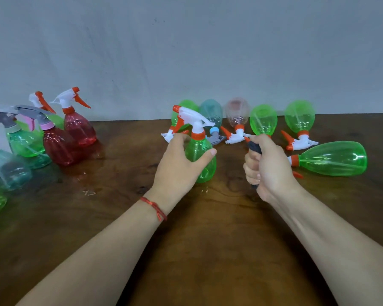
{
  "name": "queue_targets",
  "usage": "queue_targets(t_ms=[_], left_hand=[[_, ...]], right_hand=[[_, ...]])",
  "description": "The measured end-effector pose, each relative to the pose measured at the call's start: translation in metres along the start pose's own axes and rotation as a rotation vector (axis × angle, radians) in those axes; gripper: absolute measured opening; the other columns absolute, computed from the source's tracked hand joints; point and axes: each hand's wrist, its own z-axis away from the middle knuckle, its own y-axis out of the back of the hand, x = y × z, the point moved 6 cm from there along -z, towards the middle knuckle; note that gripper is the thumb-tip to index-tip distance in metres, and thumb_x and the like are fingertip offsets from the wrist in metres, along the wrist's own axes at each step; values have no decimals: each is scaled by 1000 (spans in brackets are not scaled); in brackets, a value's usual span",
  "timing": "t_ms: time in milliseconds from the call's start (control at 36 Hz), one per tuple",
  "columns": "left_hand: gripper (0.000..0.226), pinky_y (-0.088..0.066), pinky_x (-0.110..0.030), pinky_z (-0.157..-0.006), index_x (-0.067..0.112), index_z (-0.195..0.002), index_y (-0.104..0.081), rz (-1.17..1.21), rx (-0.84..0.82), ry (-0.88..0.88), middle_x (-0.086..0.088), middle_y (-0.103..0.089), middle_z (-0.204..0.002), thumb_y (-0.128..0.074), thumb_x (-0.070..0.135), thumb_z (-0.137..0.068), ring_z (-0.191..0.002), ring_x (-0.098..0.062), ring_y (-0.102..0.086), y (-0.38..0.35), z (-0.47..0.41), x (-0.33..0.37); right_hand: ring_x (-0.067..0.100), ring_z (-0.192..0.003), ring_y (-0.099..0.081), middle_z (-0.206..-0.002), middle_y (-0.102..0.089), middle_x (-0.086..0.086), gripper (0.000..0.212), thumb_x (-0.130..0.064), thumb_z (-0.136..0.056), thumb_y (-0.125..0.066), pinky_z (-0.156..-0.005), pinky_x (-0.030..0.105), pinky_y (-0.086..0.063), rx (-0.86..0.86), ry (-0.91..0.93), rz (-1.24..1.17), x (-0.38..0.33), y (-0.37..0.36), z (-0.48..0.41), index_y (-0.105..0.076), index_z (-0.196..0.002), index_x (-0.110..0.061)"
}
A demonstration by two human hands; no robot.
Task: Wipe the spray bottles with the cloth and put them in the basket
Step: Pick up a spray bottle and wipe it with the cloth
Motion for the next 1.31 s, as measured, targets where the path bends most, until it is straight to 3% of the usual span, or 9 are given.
queue_targets(t_ms=[306, 389, 500, 583, 694, 917, 1111, 1222, 1306], left_hand=[[102, -42, -14, -108, 51, -155, -27, 22, -301, -134, 27, -55, -145, -95, 34, -79, -132, 8, -56, 0, 7, -14], [101, -46, -29, -117, 50, -153, -31, 45, -291, -144, 24, -57, -146, -96, 35, -77, -135, 4, -56, -1, 3, -20], [98, -49, -44, -117, 43, -152, -44, 193, -223, -116, 15, -63, -145, -97, 46, -69, -134, -10, -62, 4, 3, -21], [88, -54, -48, -111, 39, -150, -48, 366, -200, -74, 13, -70, -136, -95, 36, -75, -126, -12, -69, 8, 8, -15], [99, -57, -47, -109, 38, -160, -35, 454, -142, -73, 13, -68, -140, -94, 34, -81, -127, -11, -68, 10, 14, -6], [94, -51, -29, -113, 49, -166, -25, 439, -194, -155, 31, -55, -151, -82, 32, -94, -139, 3, -55, 8, 26, 13], [116, -46, -42, -120, 54, -162, -28, 366, -389, -178, 23, -54, -155, -99, 35, -72, -142, -6, -56, -3, 36, 18], [127, -45, -15, -111, 49, -164, -23, 251, -427, -229, 38, -48, -151, -103, 23, -69, -139, 6, -53, -9, 45, 26], [122, -44, -20, -116, 44, -162, -29, 171, -364, -315, 27, -48, -155, -104, 24, -68, -143, 0, -51, -9, 46, 31]], right_hand=[[27, -63, -3, -71, -6, 12, 47, -34, -79, -62, -59, 41, -4, 60, 85, 39, -7, -3, 4, -17, -69, -22], [26, -61, -4, -70, -7, 11, 49, -43, -61, -67, -55, 37, -5, 73, 83, 34, -9, -6, 6, -22, -64, -25], [28, -61, -8, -71, -10, 13, 48, -37, -98, -57, -58, 42, -7, 105, 111, 44, -8, 1, 7, -23, -68, -20], [21, -52, -32, -64, -34, 7, 53, -63, -101, -52, -53, 36, -23, -3, 33, 107, -6, -2, 7, -46, -71, -19], [19, -63, -64, -81, -67, 2, 46, -54, -107, -49, -63, 37, -53, -14, -67, 87, 1, -5, 6, -71, -118, -15], [15, -107, -72, -114, -76, 1, 18, -19, -106, -62, -95, 35, -56, -89, 337, 520, -23, -14, 8, -79, -109, -25], [10, -107, -75, -109, -80, -9, 25, -8, -103, -66, -95, 33, -58, -66, 477, 351, -23, -8, 11, -75, -117, -25], [19, -104, -75, -108, -79, -3, 21, -22, -98, -75, -97, 51, -59, 14, 506, 397, -20, 8, 10, -75, -118, -24], [21, -95, -73, -98, -76, -3, 11, -19, -99, -73, -90, 54, -58, 111, 612, 446, -30, 18, 12, -71, -106, -28]])
